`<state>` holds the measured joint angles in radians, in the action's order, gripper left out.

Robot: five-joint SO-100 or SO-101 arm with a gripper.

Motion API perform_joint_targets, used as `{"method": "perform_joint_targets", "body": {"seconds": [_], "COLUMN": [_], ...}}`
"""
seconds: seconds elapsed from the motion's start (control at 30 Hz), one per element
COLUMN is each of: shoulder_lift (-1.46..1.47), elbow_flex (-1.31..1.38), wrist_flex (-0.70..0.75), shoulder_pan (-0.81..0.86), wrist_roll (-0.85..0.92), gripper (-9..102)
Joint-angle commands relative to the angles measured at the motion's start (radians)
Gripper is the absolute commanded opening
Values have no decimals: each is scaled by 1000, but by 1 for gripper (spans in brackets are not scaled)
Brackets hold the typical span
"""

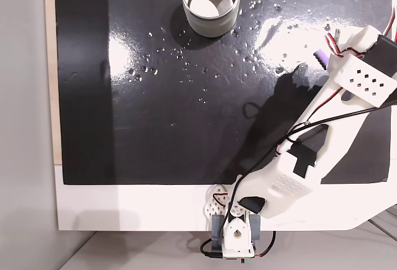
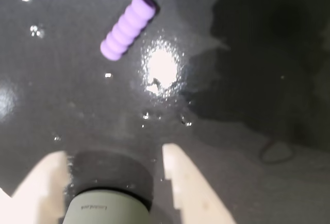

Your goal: Grasp a pengrip and put it in the cup.

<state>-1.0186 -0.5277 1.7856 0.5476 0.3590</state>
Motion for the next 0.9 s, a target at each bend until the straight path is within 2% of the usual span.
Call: {"method": "perform_joint_targets", "body": {"seconds": [0.0, 0.37, 0.87], "shoulder_lift": [23, 236, 382], "elbow_flex": [78, 224, 322], "wrist_flex": [8, 11, 12], "shoulder_pan": [18, 32, 34], "wrist_roll": [9, 15, 15], "gripper": [23, 22, 21]}}
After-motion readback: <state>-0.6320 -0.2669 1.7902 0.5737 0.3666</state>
